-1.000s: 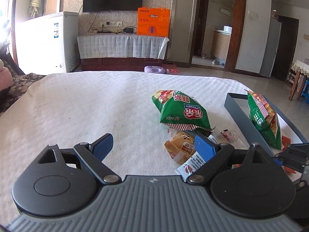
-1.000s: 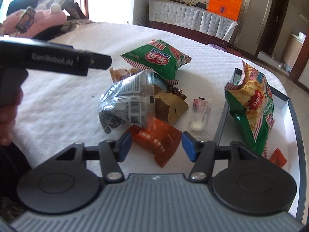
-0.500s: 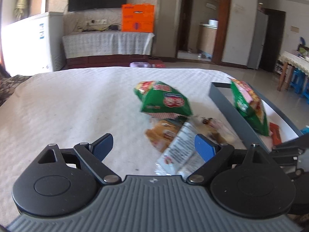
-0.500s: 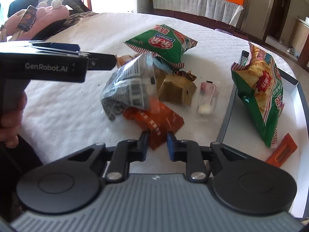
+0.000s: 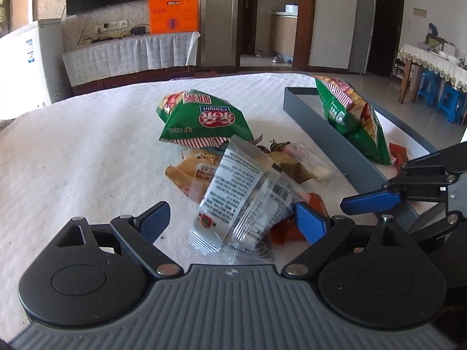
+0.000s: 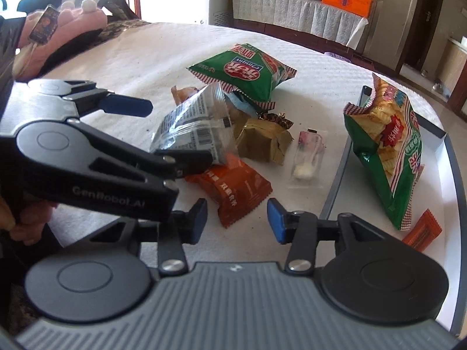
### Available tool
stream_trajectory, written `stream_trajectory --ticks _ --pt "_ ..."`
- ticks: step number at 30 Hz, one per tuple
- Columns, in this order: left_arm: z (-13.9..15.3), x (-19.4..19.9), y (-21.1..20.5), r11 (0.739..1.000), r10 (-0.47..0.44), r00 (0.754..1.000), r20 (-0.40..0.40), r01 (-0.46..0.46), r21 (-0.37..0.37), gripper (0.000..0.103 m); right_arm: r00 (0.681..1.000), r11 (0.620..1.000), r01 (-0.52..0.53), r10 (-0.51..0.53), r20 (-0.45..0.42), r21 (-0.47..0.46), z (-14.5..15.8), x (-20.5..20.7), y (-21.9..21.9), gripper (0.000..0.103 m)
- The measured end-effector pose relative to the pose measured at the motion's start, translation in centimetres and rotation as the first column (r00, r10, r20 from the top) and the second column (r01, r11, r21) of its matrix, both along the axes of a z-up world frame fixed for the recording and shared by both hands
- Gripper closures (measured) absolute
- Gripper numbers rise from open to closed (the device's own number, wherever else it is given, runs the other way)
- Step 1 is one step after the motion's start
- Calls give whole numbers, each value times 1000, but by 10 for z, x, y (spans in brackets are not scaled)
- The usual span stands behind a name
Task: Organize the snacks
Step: 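Grasp the clear snack bag with left tool while right tool grasps the orange packet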
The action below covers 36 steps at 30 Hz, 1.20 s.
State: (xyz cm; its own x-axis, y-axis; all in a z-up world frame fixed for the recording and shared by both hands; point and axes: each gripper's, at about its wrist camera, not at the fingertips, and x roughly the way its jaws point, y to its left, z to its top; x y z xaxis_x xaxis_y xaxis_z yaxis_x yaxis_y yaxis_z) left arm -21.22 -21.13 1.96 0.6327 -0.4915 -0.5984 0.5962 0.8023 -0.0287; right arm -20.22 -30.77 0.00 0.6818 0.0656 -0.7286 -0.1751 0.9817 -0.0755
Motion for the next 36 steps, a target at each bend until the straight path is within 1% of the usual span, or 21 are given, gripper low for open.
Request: stream_trajectory --ticks 2,3,6,8,10,12,14,16,18,23,24,25,26,27,29,31,32,34,35,36 --pt "-2 4 3 1000 2 1000 -17 -2 -13 18 1000 1000 -9 9 9 0 1 0 2 54" --pt "-2 6 5 1000 4 1000 -28 -5 -20 34 1000 1000 -13 13 20 0 2 0 3 53" --pt "-2 12 12 999 41 998 -48 -43 -27 35 998 1000 -17 18 64 -23 6 0 6 46" --pt "-1 14 19 997 65 997 -49 -66 -28 35 996 999 -27 30 83 -41 6 3 10 45" --pt "0 18 27 995 94 994 -52 -96 -30 36 996 997 -39 44 81 -62 3 9 14 45" --pt "-1 23 34 993 105 992 -76 -108 -43 36 997 996 -49 54 59 -81 -2 18 19 45" --pt "-1 24 38 992 109 991 -82 -113 -47 35 997 995 -47 53 61 -88 -5 24 22 45" --pt "-2 22 37 993 108 992 -69 -110 -39 34 998 998 -42 44 46 -47 -5 28 21 43" --pt "-2 22 36 993 107 992 -64 -110 -36 34 1000 1000 -26 26 17 -2 -3 29 18 55" --pt "-4 20 34 993 115 991 -64 -116 -13 31 999 997 -19 21 -27 72 -1 17 14 56" --pt "-5 20 33 993 119 991 -68 -119 -5 31 1000 998 -21 21 -16 53 -2 16 16 55" --pt "-7 20 33 992 123 990 -69 -124 2 31 1000 1000 -18 18 2 16 -1 16 19 52" --pt "-7 21 33 992 126 990 -69 -126 4 31 1000 1000 -11 12 27 -26 0 17 22 41" --pt "-8 22 33 992 128 989 -68 -128 6 31 999 998 -8 11 49 -65 0 19 25 34" --pt "-10 22 34 992 128 989 -70 -128 6 31 997 995 -26 33 66 -101 -1 23 32 33" --pt "-12 22 34 991 131 989 -72 -130 16 31 997 994 -51 56 51 -99 -5 30 36 33" --pt "-13 23 34 991 134 988 -72 -133 20 31 996 993 -51 57 63 -104 -6 31 38 31" --pt "-13 25 36 990 144 987 -71 -143 13 31 996 994 -55 61 67 -97 -5 35 40 31" --pt "-12 26 36 989 146 987 -71 -146 11 31 997 997 -58 62 53 -58 -4 37 38 34" --pt "-12 26 36 989 149 986 -69 -149 9 31 998 998 -55 55 32 -10 -3 39 35 45"
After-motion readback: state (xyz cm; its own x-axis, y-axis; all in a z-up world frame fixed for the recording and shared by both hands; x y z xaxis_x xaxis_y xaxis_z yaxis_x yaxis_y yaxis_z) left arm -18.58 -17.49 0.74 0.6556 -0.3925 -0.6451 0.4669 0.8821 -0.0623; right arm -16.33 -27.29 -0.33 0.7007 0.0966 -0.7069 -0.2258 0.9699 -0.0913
